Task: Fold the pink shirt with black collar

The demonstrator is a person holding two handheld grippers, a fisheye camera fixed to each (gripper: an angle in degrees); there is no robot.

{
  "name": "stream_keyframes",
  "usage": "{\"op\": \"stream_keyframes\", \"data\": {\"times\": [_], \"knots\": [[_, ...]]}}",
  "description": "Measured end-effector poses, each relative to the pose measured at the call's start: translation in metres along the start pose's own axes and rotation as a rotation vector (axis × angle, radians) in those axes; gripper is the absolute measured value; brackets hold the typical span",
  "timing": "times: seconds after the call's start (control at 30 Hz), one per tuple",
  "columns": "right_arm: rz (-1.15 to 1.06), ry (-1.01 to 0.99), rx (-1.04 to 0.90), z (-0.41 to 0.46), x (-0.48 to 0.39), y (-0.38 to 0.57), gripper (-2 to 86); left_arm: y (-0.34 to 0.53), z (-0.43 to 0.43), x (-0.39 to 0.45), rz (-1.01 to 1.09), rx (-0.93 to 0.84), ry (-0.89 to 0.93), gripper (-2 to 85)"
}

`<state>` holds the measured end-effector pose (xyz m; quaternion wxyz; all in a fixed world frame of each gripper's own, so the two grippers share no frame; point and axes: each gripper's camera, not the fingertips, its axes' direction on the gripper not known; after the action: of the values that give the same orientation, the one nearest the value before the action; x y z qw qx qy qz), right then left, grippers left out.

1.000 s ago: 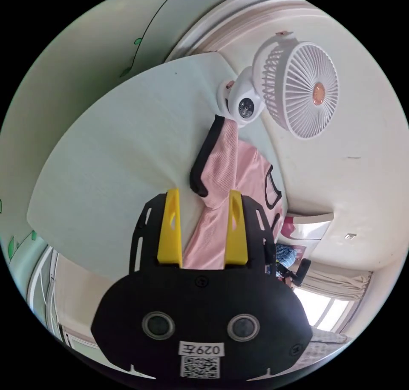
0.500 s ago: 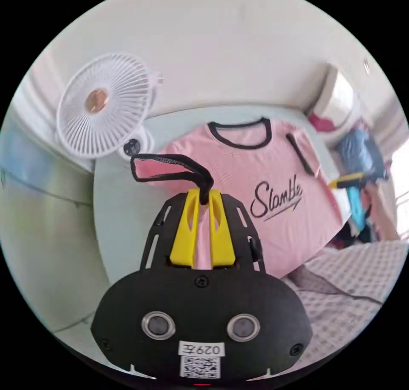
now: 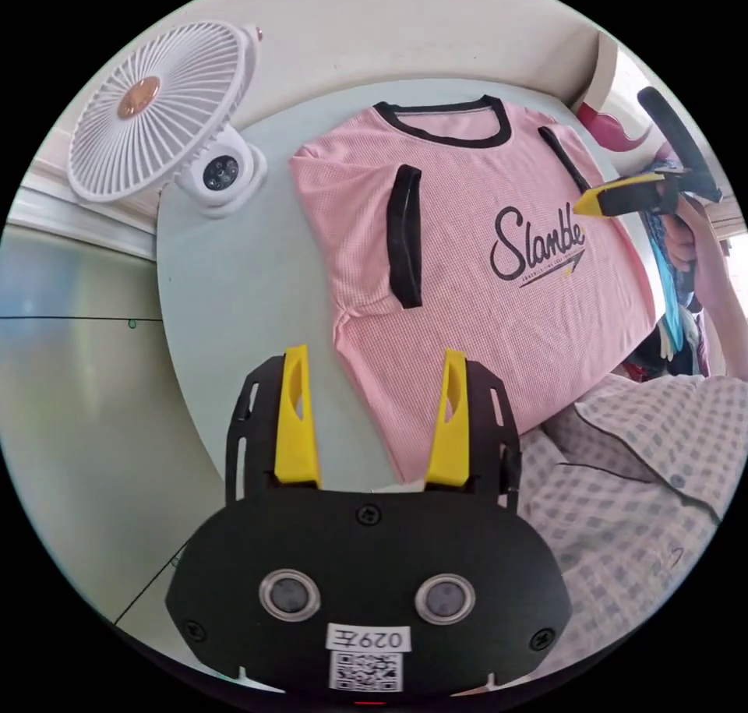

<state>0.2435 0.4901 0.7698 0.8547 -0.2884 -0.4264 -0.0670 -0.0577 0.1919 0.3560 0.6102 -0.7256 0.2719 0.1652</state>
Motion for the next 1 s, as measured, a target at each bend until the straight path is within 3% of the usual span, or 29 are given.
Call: {"op": "stream_keyframes", "data": {"times": [0.23, 0.33, 0.43, 0.6, 0.73, 1.0], "knots": [[0.118, -0.086, 0.024, 0.085, -0.006, -0.080, 3.4, -0.032, 0.013, -0.011, 0.024, -0.023, 0.051, 16.0], [0.203, 0.046, 0.003, 0.107, 0.001, -0.090, 1.5, -0.040, 0.017, -0.011, 0.084, -0.038, 0.055, 10.5], [0.234, 0.035, 0.053, 0.102, 0.004, -0.077, 0.1, -0.046, 0.017, -0.009, 0.153, -0.023, 0.028, 6.7], [0.318, 0.059, 0.161, 0.076, 0.023, -0.042, -0.4, -0.059, 0.018, -0.011, 0.187, -0.029, 0.055, 5.9], [0.304, -0.207, 0.175, 0.096, 0.053, -0.046, -0.3, -0.069, 0.019, -0.009, 0.246, -0.036, 0.055, 5.6], [0.360, -0.075, 0.163, 0.112, 0.046, -0.052, -0.1, -0.086, 0.019, -0.005, 0.286, -0.057, 0.043, 5.4]]}}
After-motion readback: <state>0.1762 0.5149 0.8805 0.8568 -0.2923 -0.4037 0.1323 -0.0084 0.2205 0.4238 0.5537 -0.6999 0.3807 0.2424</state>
